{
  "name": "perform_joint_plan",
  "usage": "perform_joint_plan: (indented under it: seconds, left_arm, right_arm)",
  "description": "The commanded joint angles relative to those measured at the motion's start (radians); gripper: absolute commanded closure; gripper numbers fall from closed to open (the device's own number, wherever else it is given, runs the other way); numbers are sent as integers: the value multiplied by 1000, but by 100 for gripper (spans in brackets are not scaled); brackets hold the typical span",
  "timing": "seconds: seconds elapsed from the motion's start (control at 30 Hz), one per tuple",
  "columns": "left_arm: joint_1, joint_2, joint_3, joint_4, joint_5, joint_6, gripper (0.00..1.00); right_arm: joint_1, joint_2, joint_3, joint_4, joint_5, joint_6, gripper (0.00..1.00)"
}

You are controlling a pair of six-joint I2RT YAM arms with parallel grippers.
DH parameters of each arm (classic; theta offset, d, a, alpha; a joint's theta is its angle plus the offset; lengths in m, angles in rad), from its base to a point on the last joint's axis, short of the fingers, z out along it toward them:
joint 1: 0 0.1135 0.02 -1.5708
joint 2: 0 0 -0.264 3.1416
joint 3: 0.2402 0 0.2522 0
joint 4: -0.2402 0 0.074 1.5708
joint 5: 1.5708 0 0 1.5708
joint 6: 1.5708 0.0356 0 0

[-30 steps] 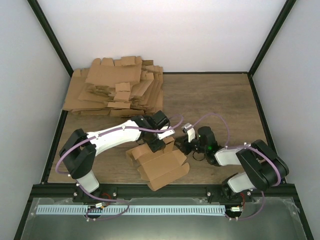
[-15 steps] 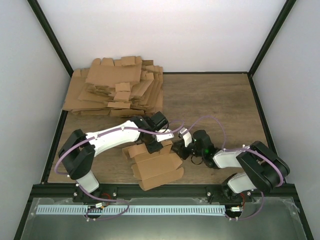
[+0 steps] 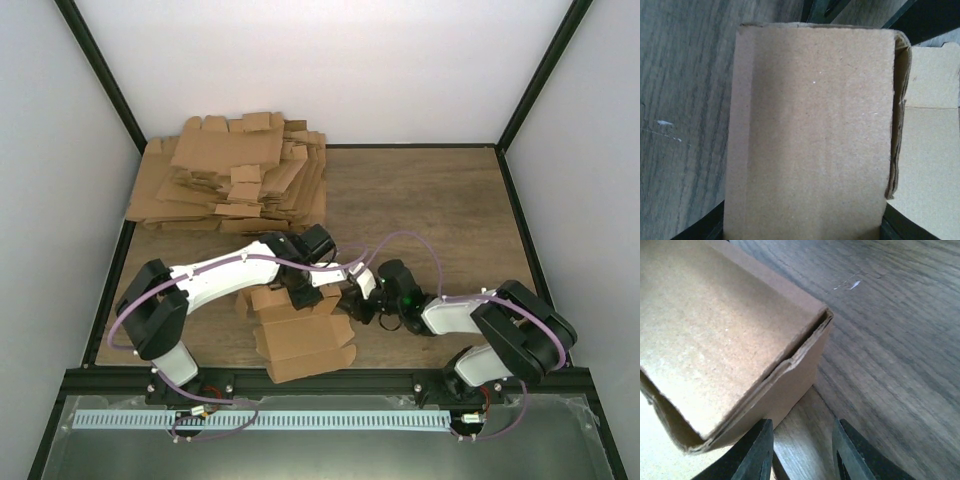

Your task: Fold the paper box

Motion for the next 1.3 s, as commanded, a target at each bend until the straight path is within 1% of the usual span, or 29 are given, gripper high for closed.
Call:
perform_joint_plan:
  seconds: [0.0, 0.43, 0.73, 1.0, 1.27]
  left_arm:
    - [-5, 1, 0, 118, 15, -3, 50]
    - [-5, -39, -13, 126, 50, 9, 50]
    - [-5, -42, -18, 130, 37, 6, 50]
    - [-4, -40, -20, 131, 24, 0, 50]
    - [-5, -32, -19, 132, 27, -2, 50]
  right_arm:
    - [87, -7, 40, 36, -185, -49, 64]
    - [96, -68, -5, 119, -317, -44, 61]
    - [108, -76, -7, 128, -344, -41, 60]
    - [107, -74, 10, 86, -298, -14, 60]
    - [108, -49, 5, 116, -228, 40, 61]
